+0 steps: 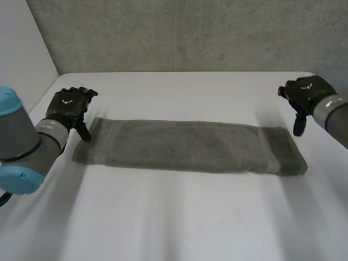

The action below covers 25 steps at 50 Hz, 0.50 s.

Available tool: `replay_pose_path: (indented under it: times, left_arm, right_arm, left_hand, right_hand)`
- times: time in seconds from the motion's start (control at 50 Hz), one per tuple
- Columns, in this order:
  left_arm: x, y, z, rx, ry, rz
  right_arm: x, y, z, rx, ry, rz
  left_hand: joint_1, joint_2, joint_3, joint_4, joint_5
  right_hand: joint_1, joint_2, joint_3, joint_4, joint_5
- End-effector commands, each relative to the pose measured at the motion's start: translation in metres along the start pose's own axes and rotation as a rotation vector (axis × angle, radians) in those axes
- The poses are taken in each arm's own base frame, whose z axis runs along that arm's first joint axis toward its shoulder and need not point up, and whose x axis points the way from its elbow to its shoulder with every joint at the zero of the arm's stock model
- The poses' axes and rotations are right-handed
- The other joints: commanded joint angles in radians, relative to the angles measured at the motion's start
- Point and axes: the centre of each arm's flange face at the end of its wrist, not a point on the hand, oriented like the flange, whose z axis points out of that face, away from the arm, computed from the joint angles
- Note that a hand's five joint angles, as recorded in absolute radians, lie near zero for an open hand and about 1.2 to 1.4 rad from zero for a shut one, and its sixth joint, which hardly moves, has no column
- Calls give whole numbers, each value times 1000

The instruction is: Fold the laundry

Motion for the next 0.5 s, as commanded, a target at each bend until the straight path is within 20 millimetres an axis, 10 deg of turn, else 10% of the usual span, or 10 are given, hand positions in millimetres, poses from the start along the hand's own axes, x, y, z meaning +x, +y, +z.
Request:
replay_pose_path:
  times: [0.02, 0.5]
  left_arm:
    - [15, -12, -41, 9, 38, -185]
    - [20, 9, -57, 21, 36, -316]
  right_arm:
    - [-14, 24, -33, -96, -48, 30]
    - [-39, 113, -9, -150, -125, 171]
  left_hand:
    - [6, 11, 10, 12, -13]
    - [15, 20, 19, 21, -4]
  right_hand:
    - [-61, -72, -68, -81, -62]
    - [581, 571, 575, 561, 581]
